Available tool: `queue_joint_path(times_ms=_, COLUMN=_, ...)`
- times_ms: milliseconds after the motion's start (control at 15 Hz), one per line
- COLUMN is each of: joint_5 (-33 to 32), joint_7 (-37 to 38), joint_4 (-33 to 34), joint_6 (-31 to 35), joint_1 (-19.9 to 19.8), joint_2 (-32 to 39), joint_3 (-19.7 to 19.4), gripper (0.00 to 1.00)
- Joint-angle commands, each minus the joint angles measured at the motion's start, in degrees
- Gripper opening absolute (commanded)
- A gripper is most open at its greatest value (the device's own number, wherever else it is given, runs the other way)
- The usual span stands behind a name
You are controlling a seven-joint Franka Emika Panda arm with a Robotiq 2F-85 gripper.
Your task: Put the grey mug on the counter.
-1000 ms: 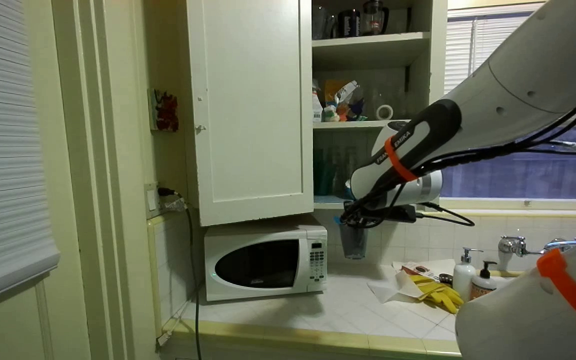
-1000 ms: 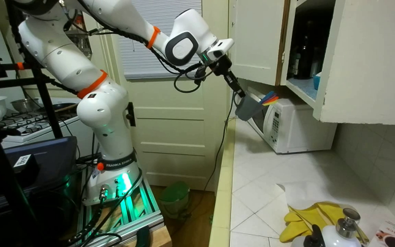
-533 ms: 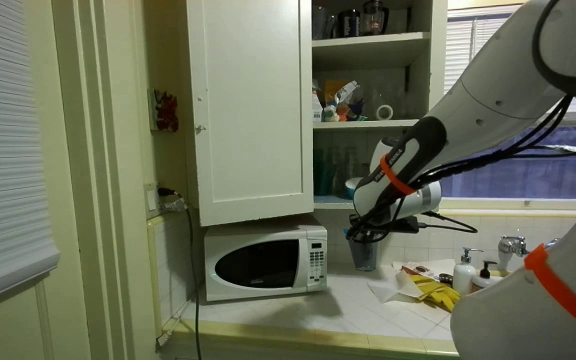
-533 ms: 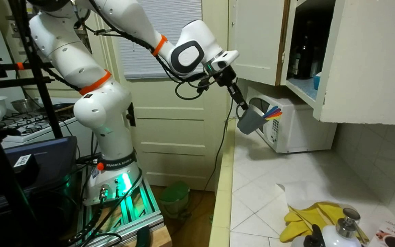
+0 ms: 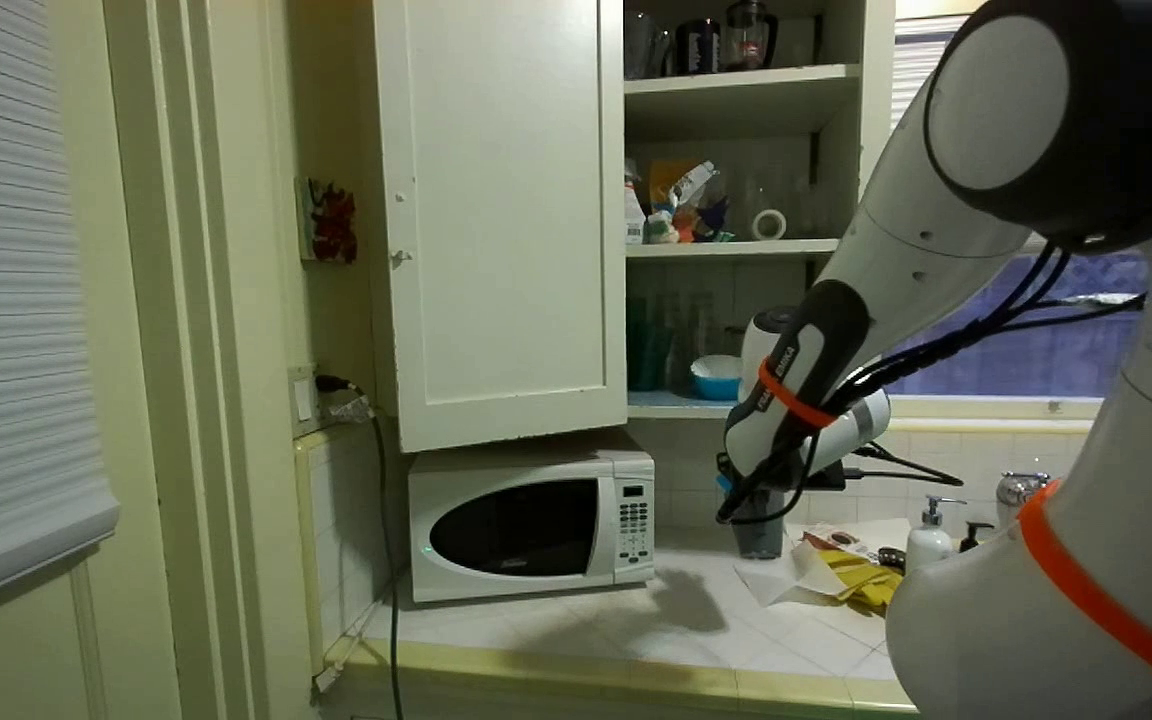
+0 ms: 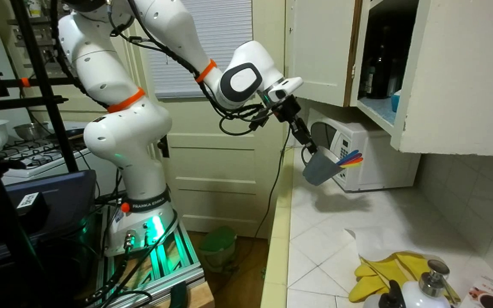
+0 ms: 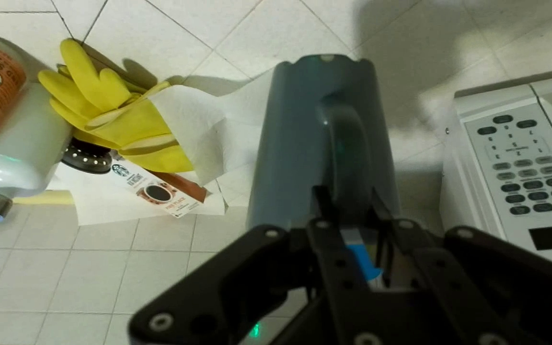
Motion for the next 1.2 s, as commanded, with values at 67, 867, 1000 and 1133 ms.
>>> queue_joint_path(times_ms=67, joint_5=-0.1, joint_7=0.1, joint_4=0.0, joint_6=0.0, joint_1=-0.2, joint_2=0.1, joint_3=0.2, gripper=0.19)
queue_joint_path(times_ms=867, joint_5=-15.4, joint_7=24.3, joint_4=0.8, joint_6=3.9, joint_1=-29.2, joint_2=-6.4, joint_3=30.5, gripper=0.05)
queue_joint_path(times_ms=1000, joint_5=-16.4, joint_7=28.0, joint_4=1.9, joint_6=5.7, joint_1=-35.1, joint_2=-8.5, joint_3=36.8, gripper=0.05)
queue_joint_path(times_ms=1133, joint_5=-16.4, joint_7=31.2, joint_4=3.4, joint_6=6.9, joint_1=-41.6, joint_2=-11.4, joint_3=43.8, gripper=0.05)
